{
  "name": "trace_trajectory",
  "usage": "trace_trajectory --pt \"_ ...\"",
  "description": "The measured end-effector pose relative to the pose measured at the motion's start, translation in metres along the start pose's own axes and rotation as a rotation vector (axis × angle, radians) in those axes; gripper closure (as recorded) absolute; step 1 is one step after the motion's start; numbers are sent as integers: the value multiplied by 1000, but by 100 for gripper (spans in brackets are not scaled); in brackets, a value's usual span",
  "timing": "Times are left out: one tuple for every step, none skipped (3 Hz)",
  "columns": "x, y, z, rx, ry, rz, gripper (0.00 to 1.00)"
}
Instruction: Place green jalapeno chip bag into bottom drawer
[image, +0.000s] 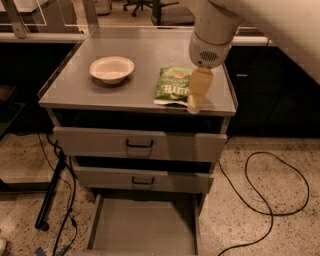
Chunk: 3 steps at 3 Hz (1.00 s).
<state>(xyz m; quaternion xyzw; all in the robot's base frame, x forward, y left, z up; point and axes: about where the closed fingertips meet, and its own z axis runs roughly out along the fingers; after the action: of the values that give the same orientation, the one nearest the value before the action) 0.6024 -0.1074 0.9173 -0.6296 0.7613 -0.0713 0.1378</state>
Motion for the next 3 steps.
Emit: trace_trajectory --pt "-12 -21 1 5 6 -23 0" --pt "-25 -47 16 2 30 -44 0" --pt "-26 -48 16 2 29 -44 0"
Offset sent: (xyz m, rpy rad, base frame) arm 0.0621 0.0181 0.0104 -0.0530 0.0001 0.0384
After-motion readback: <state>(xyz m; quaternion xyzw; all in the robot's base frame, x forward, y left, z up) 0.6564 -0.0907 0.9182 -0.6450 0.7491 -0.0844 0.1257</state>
